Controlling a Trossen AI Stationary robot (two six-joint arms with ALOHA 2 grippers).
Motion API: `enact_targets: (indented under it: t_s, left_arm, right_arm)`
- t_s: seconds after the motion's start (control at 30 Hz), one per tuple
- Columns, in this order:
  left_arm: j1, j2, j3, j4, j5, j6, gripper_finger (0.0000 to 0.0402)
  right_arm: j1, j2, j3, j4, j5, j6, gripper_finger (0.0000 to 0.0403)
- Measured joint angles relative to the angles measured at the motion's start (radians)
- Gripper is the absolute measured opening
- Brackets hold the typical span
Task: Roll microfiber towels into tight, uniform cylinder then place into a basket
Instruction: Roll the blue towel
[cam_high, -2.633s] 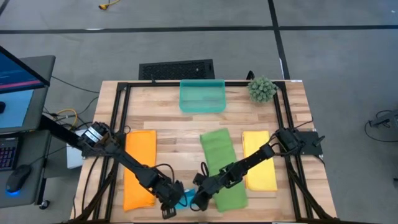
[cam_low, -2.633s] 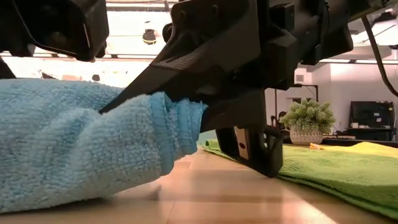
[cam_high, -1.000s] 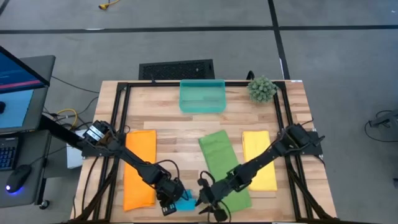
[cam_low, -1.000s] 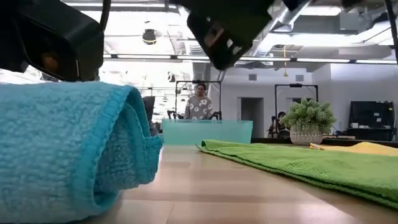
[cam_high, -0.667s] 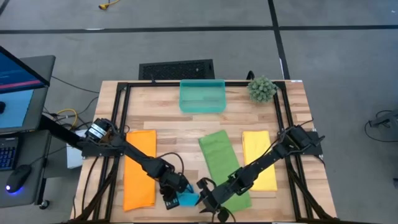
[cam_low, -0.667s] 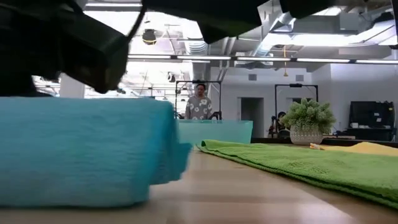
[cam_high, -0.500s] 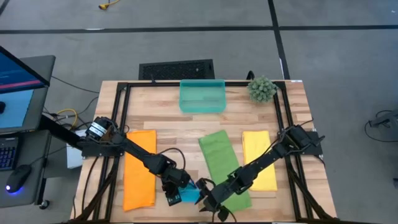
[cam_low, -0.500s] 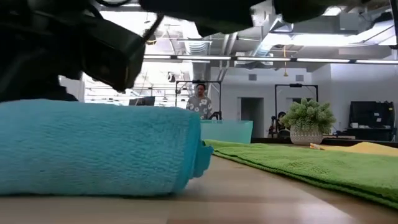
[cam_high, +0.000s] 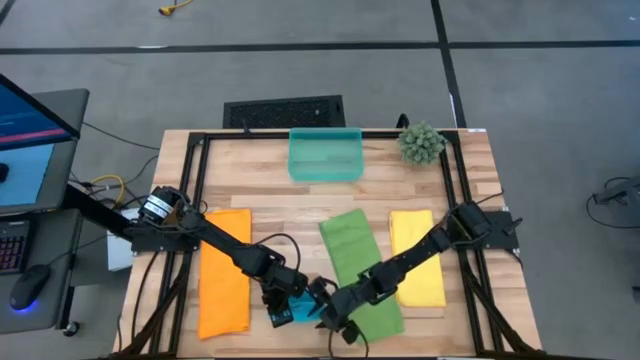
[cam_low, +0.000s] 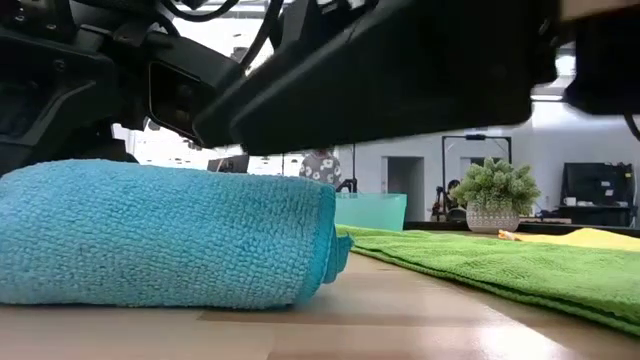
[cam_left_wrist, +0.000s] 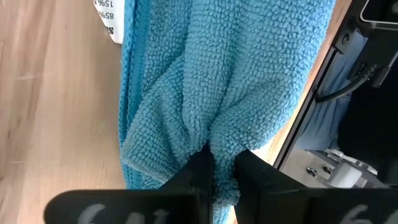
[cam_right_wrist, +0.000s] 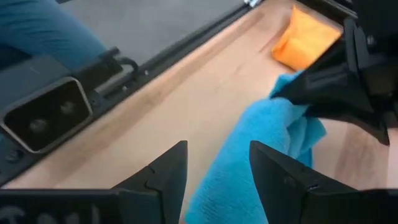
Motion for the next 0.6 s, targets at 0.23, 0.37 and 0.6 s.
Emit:
enact_targets:
  t_s: [0.23, 0.37, 0.6]
  left_arm:
    - [0.000, -0.001, 0.001, 0.000, 0.000, 0.001, 0.0018]
    - [0.000, -0.001, 0.001, 0.000, -0.005, 0.001, 0.0018]
    - [0.000, -0.001, 0.001, 0.011, -0.016, 0.001, 0.0018]
  right_arm:
    - [-0.006, 0.000, 0.000, 0.000, -0.047, 0.002, 0.0189]
    - [0.001, 0.000, 0.000, -0.009, -0.056, 0.033, 0.0182]
    - [-0.001, 0.046, 0.006, 0.014, -0.052, 0.090, 0.0176]
